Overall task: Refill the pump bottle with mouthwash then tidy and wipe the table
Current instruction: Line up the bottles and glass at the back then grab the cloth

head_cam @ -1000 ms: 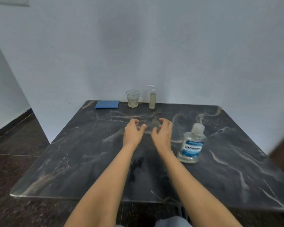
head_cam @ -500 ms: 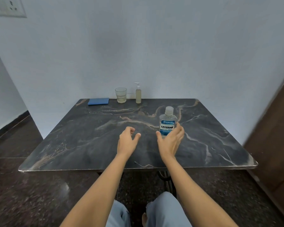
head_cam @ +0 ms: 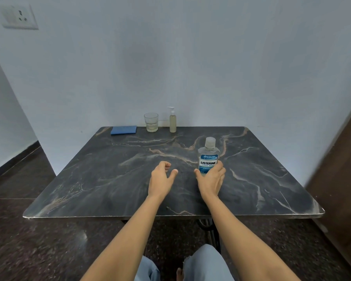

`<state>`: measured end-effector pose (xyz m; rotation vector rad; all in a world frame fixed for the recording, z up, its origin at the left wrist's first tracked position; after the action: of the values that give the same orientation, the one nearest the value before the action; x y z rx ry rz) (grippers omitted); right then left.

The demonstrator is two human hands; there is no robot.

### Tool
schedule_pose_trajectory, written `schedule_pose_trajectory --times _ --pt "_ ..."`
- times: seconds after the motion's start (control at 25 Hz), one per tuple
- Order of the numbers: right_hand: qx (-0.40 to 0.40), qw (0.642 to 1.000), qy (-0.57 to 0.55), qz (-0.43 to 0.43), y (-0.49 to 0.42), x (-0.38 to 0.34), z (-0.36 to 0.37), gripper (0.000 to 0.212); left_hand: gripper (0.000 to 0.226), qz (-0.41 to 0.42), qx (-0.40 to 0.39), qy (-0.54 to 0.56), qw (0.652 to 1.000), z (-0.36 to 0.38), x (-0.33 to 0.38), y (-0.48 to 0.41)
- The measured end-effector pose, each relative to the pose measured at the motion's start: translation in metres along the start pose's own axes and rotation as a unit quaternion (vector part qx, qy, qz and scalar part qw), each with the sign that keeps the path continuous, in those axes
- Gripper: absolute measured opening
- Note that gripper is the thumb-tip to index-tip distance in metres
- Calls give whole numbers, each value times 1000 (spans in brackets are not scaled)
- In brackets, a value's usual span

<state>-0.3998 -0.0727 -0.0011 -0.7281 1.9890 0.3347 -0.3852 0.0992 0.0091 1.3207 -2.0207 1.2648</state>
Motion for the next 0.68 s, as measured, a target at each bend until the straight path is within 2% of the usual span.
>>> schedule_pose_trajectory --times 0.4,0.68 --pt "14 1000 -14 -21 -54 -36 17 81 33 -20 -2 3 1000 1 -37 -44" --pt "15 1000 -14 -16 -144 -75 79 80 30 -28 -2 -11 1000 9 -95 -120"
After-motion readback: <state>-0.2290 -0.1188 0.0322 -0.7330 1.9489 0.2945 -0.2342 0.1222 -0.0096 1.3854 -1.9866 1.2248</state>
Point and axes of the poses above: each hand's wrist, its own y-axis away from the middle knuckle, its own z-axis out of the palm, x = y × z, the point moved 2 cm from there along -y, towards the middle knuckle, and after that the axes turned 15 degrees about z, right-handed, at the moved point
